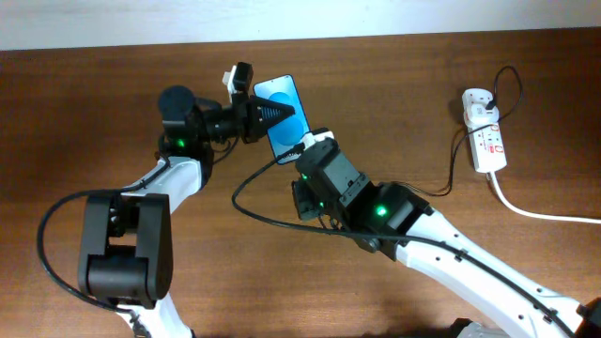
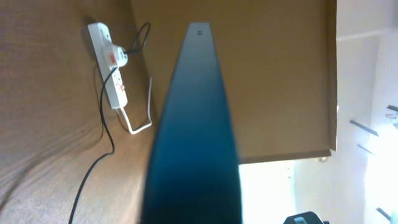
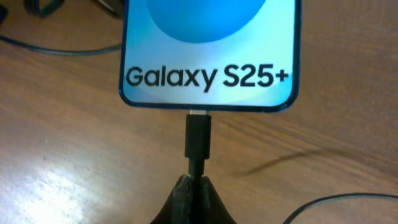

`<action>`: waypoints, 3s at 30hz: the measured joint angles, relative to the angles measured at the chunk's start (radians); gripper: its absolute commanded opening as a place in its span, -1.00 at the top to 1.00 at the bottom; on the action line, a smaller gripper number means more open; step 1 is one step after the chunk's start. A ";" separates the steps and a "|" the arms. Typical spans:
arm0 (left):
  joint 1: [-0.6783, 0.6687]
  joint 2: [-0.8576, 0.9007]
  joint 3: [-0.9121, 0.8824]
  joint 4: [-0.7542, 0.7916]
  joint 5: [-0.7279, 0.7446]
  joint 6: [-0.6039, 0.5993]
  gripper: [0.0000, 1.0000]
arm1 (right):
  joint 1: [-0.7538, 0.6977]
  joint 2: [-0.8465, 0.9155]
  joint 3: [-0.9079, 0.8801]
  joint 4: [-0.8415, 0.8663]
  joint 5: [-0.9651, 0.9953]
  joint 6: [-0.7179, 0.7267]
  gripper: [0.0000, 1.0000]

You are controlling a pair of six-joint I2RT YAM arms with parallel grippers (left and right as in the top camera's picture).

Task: Plug charger to phone and switch on socket
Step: 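Push the USB-C plug up into the phone's port, then lower the phone flat onto the table with left gripper, then press the orange switch on the power strip with right gripper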

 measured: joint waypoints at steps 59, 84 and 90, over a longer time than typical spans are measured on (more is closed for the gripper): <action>-0.223 0.110 0.149 -0.943 -0.537 0.771 0.98 | -0.002 -0.641 0.023 -0.157 0.383 -0.161 -0.97; -0.246 0.158 0.229 -1.228 -0.669 0.838 -0.98 | -0.621 -0.079 0.019 -0.299 0.073 0.270 -0.97; -0.248 0.158 0.230 -1.232 -0.671 0.848 -0.98 | -0.990 0.093 0.072 -0.204 -0.063 0.346 0.92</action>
